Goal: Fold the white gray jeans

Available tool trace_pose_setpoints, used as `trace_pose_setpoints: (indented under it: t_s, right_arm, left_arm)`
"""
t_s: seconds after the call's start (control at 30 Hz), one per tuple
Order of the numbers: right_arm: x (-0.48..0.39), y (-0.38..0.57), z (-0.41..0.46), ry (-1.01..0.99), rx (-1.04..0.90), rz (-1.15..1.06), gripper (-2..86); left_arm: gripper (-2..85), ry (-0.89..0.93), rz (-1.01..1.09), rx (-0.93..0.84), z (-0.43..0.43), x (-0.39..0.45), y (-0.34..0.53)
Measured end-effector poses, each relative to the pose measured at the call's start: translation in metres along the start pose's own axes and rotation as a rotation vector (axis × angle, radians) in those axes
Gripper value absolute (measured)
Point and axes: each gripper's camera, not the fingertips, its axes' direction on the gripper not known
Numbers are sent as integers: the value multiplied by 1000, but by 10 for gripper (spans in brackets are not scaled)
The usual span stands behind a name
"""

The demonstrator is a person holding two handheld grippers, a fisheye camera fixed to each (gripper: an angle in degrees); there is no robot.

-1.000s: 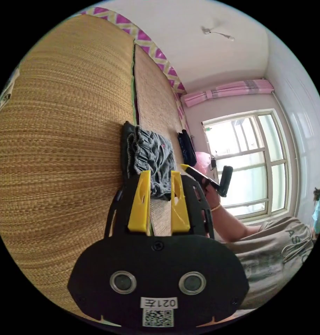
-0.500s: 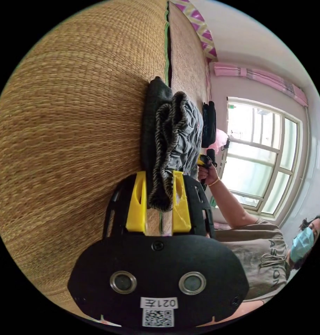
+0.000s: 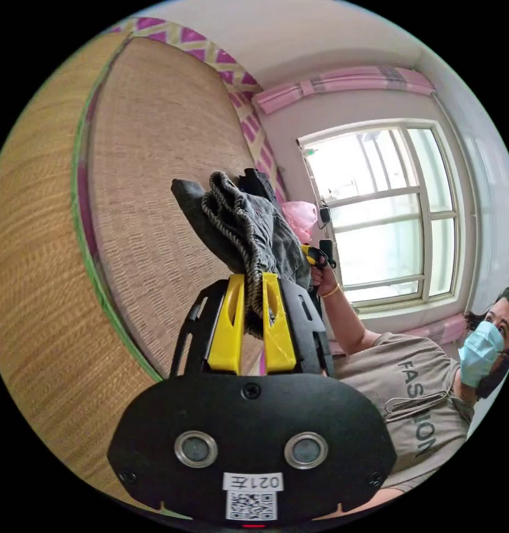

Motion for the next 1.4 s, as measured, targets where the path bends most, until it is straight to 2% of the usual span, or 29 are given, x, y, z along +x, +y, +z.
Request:
trace_pose_setpoints:
  t_s: [0.13, 0.27, 0.4, 0.5, 0.57, 0.63, 0.67, 0.8, 0.97, 1.03, 1.1, 1.17, 1.23, 1.3, 1.4]
  right_arm:
    - [-25, -9, -120, 70, 223, -89, 32]
    - [-27, -12, -217, 140, 496, -98, 37]
    - [29, -7, -257, 102, 729, 89, 49]
    - [103, -2, -252, 128, 768, 346, 53]
    - [143, 2, -245, 164, 689, 488, 49]
    - [150, 12, -251, 98, 733, 444, 41]
    - [135, 11, -257, 143, 743, 408, 34]
    - [36, -17, -265, 485, 726, 171, 9]
    - [-67, -78, -256, 832, 644, -116, -4]
    - [-85, -108, -249, 838, 561, -176, -5]
    - [-70, -162, -237, 829, 294, -30, -6]
    - [-77, -186, -232, 897, 189, 27, -6]
    - [-122, -198, -231, 989, 226, -31, -6]
    - [-201, -207, -206, 969, 240, -226, -5]
    - [-297, -211, -128, 875, 75, -456, -5]
  left_arm:
    - [51, 41, 153, -34, 74, 81, -134]
    - [59, -28, 260, -50, 153, 158, -252]
    - [51, -129, 224, -11, 208, 172, -308]
    - [34, -128, 131, 40, 229, 136, -303]
    - [25, -67, 113, -27, 241, 98, -275]
    - [10, -32, 128, -49, 238, 77, -240]
    - [2, -27, 141, -48, 230, 66, -214]
    - [-8, 23, 134, -33, 203, 38, -126]
    - [-9, 48, 73, -22, 172, 15, 28]
    - [-9, 39, 37, 13, 161, 9, 82]
    - [-9, 2, 8, 49, 149, 4, 137]
    - [-9, -130, -30, 98, 132, -2, 206]
    - [-10, -195, -65, 151, 117, -10, 255]
    - [-10, -222, -102, 213, 102, -21, 302]
    - [-10, -232, -151, 312, 81, -48, 376]
